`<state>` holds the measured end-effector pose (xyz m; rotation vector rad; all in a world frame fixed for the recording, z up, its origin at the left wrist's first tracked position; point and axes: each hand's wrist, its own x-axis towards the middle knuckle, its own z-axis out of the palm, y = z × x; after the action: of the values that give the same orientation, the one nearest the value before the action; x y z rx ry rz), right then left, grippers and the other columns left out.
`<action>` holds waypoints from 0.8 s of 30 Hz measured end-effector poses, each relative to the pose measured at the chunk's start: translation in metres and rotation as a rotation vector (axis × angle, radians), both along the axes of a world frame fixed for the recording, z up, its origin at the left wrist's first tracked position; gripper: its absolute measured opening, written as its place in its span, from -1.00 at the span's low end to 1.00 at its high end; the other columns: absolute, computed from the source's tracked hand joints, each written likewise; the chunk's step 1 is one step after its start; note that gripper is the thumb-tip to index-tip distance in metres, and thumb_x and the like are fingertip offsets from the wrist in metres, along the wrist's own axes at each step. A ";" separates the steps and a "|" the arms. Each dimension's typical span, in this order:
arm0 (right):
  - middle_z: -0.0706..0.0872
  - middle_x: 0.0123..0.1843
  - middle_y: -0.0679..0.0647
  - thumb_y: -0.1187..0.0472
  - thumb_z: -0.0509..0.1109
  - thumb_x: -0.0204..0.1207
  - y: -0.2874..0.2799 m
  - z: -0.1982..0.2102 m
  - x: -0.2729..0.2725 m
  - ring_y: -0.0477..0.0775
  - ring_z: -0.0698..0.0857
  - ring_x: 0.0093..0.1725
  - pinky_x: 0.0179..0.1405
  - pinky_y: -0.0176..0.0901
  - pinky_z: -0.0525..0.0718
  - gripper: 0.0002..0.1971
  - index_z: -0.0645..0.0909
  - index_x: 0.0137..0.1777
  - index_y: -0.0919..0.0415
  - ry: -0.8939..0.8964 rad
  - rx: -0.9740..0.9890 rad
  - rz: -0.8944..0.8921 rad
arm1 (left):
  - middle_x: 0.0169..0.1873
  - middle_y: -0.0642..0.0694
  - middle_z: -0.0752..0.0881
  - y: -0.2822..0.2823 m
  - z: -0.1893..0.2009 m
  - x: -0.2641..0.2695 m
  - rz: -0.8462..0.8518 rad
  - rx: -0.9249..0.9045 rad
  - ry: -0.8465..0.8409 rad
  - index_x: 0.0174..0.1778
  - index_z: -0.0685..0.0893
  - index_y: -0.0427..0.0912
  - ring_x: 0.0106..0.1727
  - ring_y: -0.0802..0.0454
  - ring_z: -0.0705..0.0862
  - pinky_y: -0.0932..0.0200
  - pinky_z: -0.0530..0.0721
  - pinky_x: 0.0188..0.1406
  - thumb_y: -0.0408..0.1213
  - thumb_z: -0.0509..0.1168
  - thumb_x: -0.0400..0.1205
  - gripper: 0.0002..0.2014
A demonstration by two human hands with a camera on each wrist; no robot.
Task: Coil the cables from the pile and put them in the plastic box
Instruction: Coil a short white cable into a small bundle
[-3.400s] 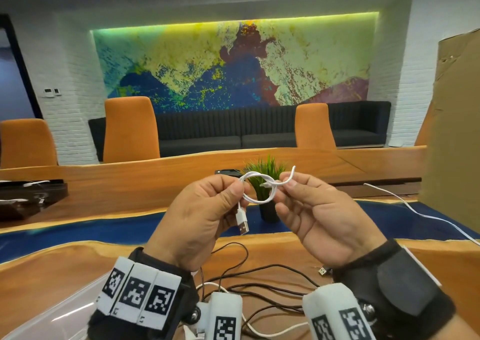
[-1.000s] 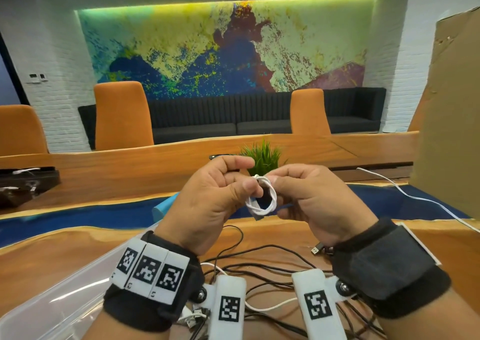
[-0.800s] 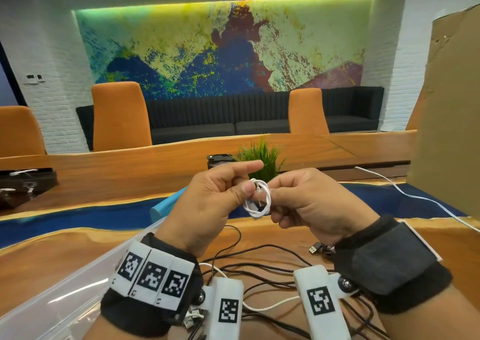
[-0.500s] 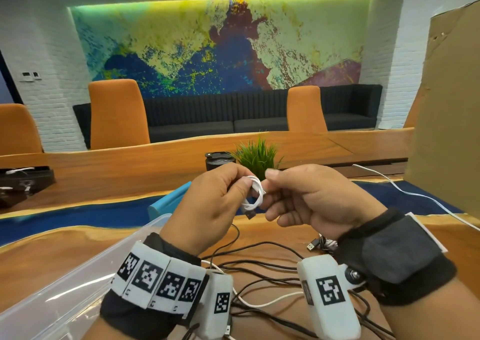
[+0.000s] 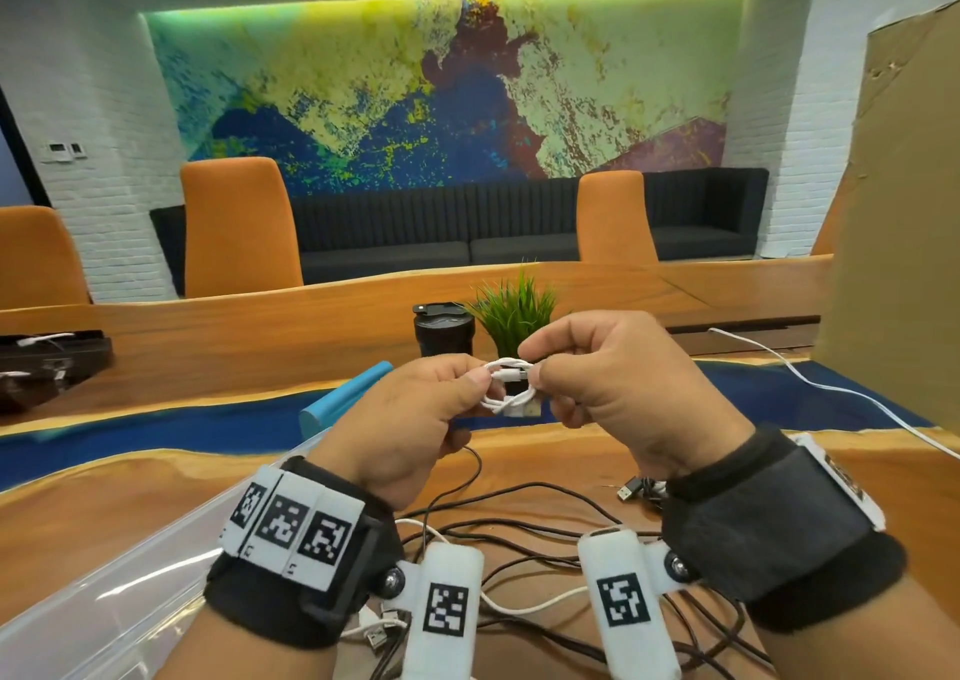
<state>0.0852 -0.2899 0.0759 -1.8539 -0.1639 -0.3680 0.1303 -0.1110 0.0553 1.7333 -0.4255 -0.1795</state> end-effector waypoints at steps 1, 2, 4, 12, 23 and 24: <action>0.78 -0.33 0.09 0.44 0.45 0.45 -0.004 0.000 0.002 -0.10 0.67 -0.47 -0.45 -0.26 0.67 -0.83 0.78 -0.15 0.16 -0.028 -0.044 -0.054 | -0.17 -0.05 0.72 0.003 0.001 0.002 0.023 -0.053 0.038 -0.09 0.76 -0.07 -0.10 0.05 0.56 0.10 0.46 -0.14 -0.23 0.13 0.80 -0.70; 0.79 -0.29 0.10 0.44 0.46 0.45 -0.008 0.001 0.003 -0.09 0.68 -0.44 -0.42 -0.26 0.69 -0.82 0.78 -0.16 0.15 -0.042 -0.060 -0.087 | -0.17 -0.02 0.74 0.006 0.003 0.003 0.056 -0.100 0.060 -0.08 0.77 -0.05 -0.07 0.05 0.58 0.10 0.47 -0.15 -0.21 0.13 0.79 -0.70; 0.80 -0.20 0.14 0.42 0.48 0.47 -0.015 0.003 0.003 -0.04 0.70 -0.37 -0.33 -0.19 0.74 -0.86 0.79 -0.10 0.18 -0.025 0.054 -0.025 | -0.10 -0.06 0.75 0.011 0.007 0.006 0.133 -0.122 0.039 -0.06 0.78 -0.02 -0.01 0.00 0.60 0.07 0.49 -0.13 -0.16 0.14 0.80 -0.70; 0.81 -0.25 0.09 0.10 0.53 0.49 0.014 -0.006 0.001 0.04 0.80 -0.26 -0.30 -0.08 0.81 -0.88 0.75 -0.07 0.12 -0.112 -0.095 -0.038 | -0.22 0.01 0.71 -0.015 0.010 -0.015 0.324 0.209 -0.550 -0.03 0.70 -0.08 -0.20 0.14 0.60 0.17 0.54 -0.25 -0.18 0.16 0.78 -0.78; 0.80 -0.17 0.24 0.31 0.36 0.63 -0.001 0.000 -0.001 -0.03 0.70 -0.31 -0.31 -0.21 0.73 -0.85 0.77 0.06 0.24 0.030 0.118 0.171 | -0.29 -0.03 0.71 -0.005 0.012 -0.011 0.090 -0.099 -0.234 0.00 0.77 -0.16 -0.25 0.21 0.58 0.28 0.52 -0.27 -0.19 0.26 0.72 -0.80; 0.79 -0.19 0.24 0.33 0.36 0.62 -0.002 0.000 -0.001 -0.03 0.70 -0.32 -0.33 -0.24 0.72 -0.84 0.76 0.08 0.27 0.048 0.182 0.209 | -0.25 -0.01 0.71 -0.006 0.011 -0.009 0.058 -0.159 -0.122 0.04 0.76 -0.19 -0.20 0.16 0.58 0.19 0.48 -0.23 -0.19 0.23 0.73 -0.78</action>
<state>0.0846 -0.2915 0.0758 -1.6467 -0.2798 -0.1868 0.1211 -0.1168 0.0665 1.6027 -0.4659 0.0026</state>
